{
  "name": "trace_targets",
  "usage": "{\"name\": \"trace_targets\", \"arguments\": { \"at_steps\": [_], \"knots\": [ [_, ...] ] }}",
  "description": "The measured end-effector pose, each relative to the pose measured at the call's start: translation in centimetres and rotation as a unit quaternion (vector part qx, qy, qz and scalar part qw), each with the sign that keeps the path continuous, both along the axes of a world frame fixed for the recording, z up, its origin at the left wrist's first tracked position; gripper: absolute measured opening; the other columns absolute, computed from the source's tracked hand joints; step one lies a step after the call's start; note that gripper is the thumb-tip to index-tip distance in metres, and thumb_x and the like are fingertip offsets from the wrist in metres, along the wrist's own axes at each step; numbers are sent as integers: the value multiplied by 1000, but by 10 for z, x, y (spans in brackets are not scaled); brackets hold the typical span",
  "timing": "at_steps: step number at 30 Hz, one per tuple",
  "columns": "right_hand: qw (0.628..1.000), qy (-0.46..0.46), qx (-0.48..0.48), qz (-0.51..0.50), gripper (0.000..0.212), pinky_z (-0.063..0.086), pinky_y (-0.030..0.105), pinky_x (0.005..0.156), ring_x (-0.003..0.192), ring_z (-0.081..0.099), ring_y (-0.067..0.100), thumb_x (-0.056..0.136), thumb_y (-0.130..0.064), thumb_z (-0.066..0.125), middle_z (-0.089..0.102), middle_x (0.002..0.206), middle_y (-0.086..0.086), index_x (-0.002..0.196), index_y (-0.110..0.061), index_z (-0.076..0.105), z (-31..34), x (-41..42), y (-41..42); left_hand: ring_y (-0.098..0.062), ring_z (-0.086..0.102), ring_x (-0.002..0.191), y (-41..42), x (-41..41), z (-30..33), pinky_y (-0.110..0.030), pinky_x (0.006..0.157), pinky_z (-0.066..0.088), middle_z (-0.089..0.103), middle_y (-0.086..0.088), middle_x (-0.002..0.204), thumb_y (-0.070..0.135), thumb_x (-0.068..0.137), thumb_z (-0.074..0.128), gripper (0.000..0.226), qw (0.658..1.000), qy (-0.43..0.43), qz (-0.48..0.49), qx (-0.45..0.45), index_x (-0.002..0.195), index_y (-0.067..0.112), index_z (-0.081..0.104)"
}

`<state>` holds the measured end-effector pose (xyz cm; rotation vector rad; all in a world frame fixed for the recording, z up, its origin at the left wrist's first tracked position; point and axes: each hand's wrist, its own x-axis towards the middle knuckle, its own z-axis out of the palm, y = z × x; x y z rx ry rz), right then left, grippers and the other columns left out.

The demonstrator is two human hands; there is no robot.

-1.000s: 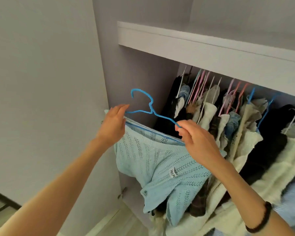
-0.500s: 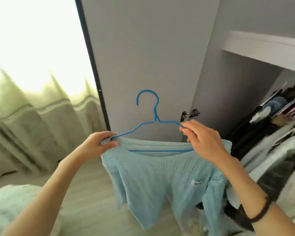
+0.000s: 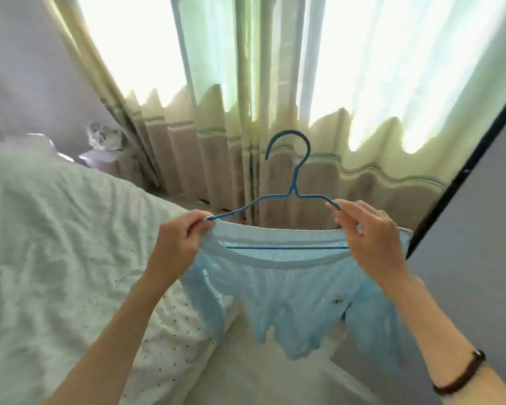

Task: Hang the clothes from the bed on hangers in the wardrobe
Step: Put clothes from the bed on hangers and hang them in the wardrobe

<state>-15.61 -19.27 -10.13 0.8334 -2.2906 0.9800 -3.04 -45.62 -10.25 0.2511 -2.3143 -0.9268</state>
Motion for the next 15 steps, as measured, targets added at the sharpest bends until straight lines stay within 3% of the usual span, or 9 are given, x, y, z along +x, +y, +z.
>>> {"name": "trace_targets", "arguments": {
  "at_steps": [3, 6, 9, 12, 15],
  "knots": [
    [997, 45, -12, 55, 31, 30, 27, 87, 83, 59, 19, 90, -33, 45, 66, 92, -1, 104, -17, 68, 2, -10, -49, 10, 51, 63, -22, 38, 7, -5, 60, 37, 58, 18, 61, 21, 82, 54, 15, 995, 22, 96, 13, 85, 13, 68],
    [994, 45, -52, 90, 36, 28, 31, 95, 95, 52, 18, 91, -36, 41, 64, 99, 2, 108, -14, 65, 1, -14, -86, 5, 53, 67, -33, 75, 16, -7, 62, 37, 61, 9, 70, 22, 81, 53, 24, 980, 48, 194, 10, 89, 7, 69],
    [986, 44, -69, 147, 38, 28, 32, 93, 94, 49, 21, 91, -31, 37, 62, 97, 6, 108, -9, 62, 2, -14, -116, 16, 52, 69, -36, 107, 24, -2, 62, 37, 57, 19, 73, 12, 87, 60, 11, 957, 61, 284, -1, 91, 7, 68],
    [979, 54, -63, 188, 35, 28, 33, 92, 94, 45, 22, 87, -22, 36, 59, 96, 8, 106, -8, 62, 4, -15, -148, 20, 51, 70, -36, 132, 27, 1, 63, 36, 55, 20, 74, 6, 89, 58, 12, 932, 67, 357, -13, 95, 2, 68],
    [973, 51, -77, 210, 32, 28, 31, 85, 89, 41, 20, 90, -18, 37, 58, 92, 9, 105, -9, 63, 6, -9, -179, 17, 52, 69, -35, 149, 32, 1, 63, 35, 54, 18, 72, 4, 89, 58, 12, 909, 72, 410, -28, 95, 1, 67]
  ]
}}
